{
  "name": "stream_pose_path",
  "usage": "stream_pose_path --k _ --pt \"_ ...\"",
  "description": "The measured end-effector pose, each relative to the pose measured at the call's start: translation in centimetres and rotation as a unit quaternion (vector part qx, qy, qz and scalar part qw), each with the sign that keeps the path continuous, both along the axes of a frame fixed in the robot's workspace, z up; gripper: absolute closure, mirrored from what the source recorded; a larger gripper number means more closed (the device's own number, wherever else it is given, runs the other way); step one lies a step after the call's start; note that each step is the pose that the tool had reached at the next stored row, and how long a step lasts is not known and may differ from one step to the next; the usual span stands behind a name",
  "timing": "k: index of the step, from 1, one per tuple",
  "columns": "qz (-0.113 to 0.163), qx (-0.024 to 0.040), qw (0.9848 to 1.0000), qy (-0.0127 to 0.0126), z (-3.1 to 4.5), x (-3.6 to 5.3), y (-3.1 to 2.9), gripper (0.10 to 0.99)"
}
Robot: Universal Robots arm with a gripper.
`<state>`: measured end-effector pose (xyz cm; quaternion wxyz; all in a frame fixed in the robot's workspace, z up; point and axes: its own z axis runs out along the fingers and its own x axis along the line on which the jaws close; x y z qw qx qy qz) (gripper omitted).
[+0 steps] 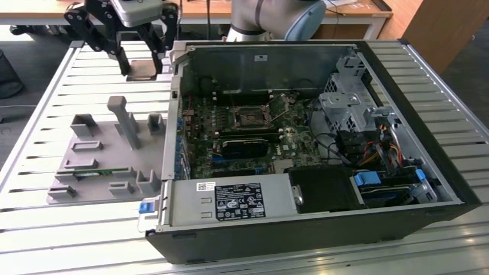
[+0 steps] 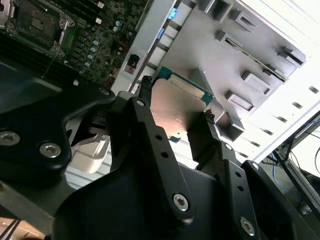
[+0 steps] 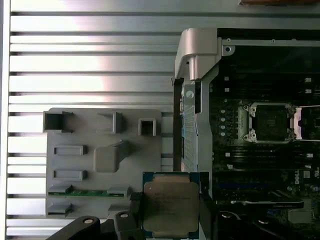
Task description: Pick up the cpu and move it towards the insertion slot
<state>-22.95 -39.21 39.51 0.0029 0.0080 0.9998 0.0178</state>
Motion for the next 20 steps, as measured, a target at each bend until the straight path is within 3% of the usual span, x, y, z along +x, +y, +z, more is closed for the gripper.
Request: stream_pose_path --k 20 --pt "0.0 0.0 1.0 0.0 0.0 2.42 0.0 0.549"
